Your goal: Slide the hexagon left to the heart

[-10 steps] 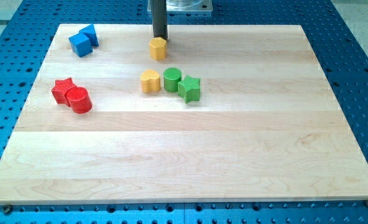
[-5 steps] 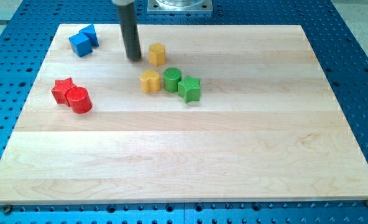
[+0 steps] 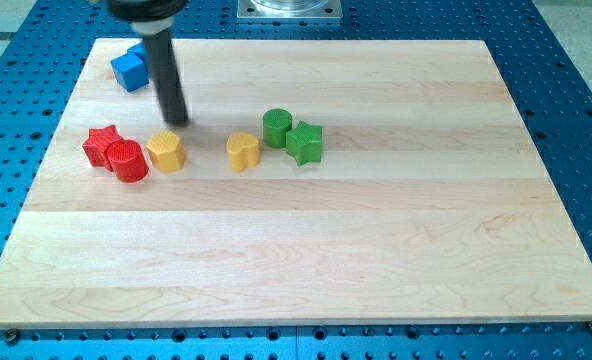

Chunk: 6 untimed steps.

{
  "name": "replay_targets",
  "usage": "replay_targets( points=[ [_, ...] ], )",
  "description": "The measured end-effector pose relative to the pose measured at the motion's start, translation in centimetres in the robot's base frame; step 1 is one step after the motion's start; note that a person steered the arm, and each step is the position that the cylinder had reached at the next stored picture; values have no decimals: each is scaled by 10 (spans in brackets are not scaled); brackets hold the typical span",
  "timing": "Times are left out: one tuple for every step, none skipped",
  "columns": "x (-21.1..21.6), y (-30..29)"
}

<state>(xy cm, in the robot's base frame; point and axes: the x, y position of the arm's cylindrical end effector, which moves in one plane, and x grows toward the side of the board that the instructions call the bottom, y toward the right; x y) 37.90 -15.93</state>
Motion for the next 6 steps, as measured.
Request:
replay_targets(
  points=[
    [42, 24],
    [43, 7],
    [95, 2],
    [106, -27],
    [163, -22],
    [112, 50]
  ],
)
